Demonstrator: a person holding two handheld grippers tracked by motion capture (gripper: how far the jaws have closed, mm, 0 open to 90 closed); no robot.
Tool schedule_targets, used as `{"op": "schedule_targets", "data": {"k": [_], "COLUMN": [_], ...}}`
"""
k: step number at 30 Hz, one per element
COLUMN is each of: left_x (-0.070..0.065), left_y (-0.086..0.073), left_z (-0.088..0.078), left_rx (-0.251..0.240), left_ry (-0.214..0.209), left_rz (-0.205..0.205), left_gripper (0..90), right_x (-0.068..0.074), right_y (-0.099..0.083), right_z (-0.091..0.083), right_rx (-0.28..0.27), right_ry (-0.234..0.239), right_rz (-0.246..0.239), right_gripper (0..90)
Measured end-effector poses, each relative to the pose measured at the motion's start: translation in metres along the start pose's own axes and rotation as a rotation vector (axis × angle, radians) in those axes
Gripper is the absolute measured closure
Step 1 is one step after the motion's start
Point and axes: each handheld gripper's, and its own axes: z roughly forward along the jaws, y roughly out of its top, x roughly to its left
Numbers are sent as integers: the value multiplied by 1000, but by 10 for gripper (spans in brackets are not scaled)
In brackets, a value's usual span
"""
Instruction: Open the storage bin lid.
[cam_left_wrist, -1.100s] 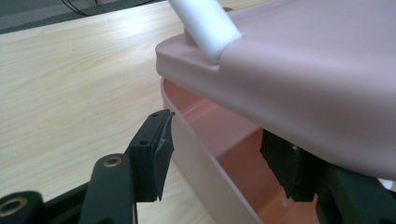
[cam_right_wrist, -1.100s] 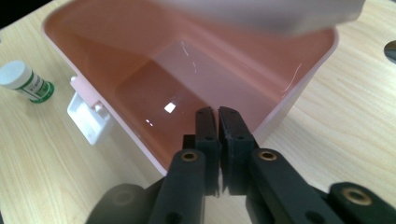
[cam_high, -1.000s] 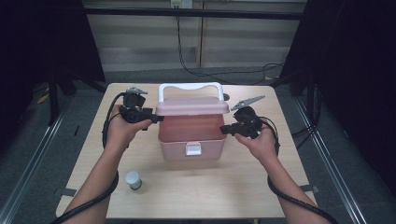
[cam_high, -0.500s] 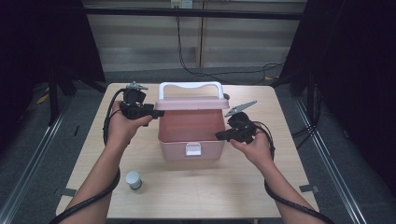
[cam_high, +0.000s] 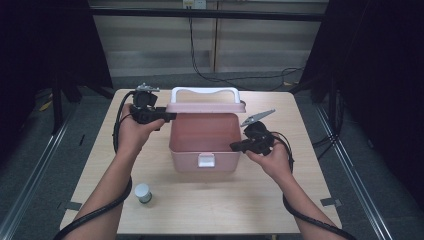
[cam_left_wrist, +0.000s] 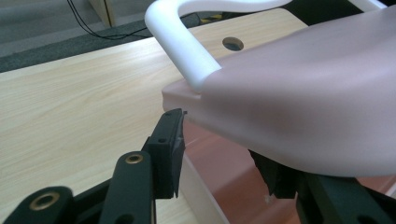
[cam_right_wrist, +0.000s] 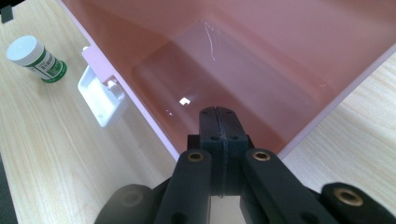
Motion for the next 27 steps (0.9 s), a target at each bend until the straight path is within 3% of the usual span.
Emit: {"op": "schedule_targets", "data": {"k": [9,18,27], "left_x": [-2,-3,-3], "left_y": [5,8,10], "left_z": [2,2,-1], "left_rx": [-4,19,-9], "left_ry": [3,38,60], "left_rz": [4,15,18], "left_gripper": [579,633,628], "right_x": [0,-1,-1], "right_y": [0,0,0], "right_z": [0,1,1], "right_rx": [-2,3,6], "right_ry": [4,5,6], "right_rz": [2,7,7], "right_gripper": [900,900,900]}}
